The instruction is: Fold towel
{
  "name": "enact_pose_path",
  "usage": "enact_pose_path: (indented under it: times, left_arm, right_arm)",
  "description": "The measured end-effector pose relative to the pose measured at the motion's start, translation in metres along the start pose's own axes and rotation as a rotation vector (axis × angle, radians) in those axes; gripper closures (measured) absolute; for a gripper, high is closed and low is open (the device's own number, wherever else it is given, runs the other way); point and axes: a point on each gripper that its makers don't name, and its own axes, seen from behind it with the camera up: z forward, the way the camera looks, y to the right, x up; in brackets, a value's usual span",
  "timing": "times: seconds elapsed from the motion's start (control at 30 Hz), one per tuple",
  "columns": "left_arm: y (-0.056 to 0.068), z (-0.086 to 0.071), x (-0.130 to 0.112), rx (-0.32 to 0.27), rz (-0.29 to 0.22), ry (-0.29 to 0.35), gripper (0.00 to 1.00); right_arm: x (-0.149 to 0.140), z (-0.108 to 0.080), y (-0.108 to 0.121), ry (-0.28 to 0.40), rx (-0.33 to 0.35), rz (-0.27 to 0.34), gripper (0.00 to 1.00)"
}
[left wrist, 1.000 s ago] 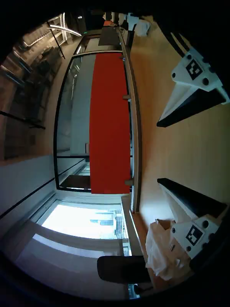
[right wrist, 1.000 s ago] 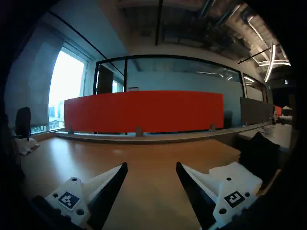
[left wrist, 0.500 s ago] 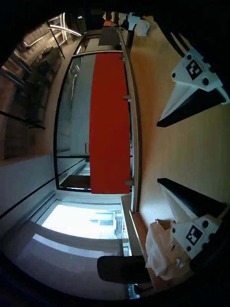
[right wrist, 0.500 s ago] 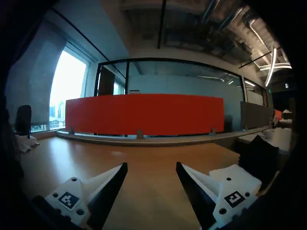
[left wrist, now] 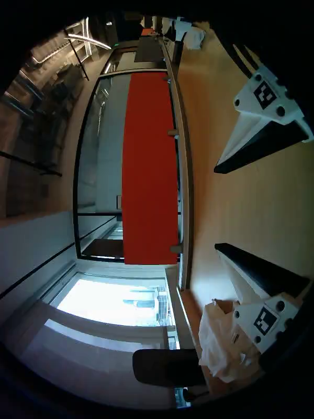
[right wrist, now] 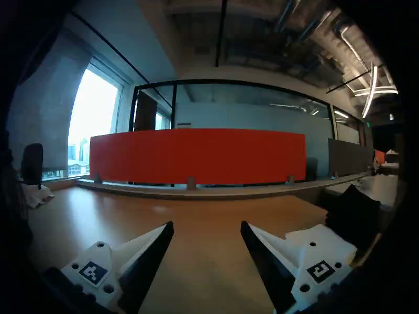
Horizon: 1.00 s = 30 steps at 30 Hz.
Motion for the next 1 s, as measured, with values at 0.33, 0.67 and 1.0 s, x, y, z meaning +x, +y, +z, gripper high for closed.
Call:
enact_pose_path:
  times: [0.33, 0.67, 1.0]
  left_arm:
    - [-0.0002, -0.0010, 0.0023, 0.000, 0.000, -0.001, 0.02]
    - [-0.0012, -0.0015, 0.0047, 0.000, 0.000, -0.002, 0.02]
    - [-0.0007, -0.0017, 0.0052, 0.000, 0.000, -0.002, 0.01]
  right_arm:
    - [-0.0010, 0.0003, -0.0001, 0.000, 0.000, 0.001, 0.00]
    - [-0.0007, 0.0003, 0.0002, 0.000, 0.000, 0.001, 0.00]
    - [-0.0008, 0.0003, -0.0001, 0.000, 0.000, 0.001, 0.00]
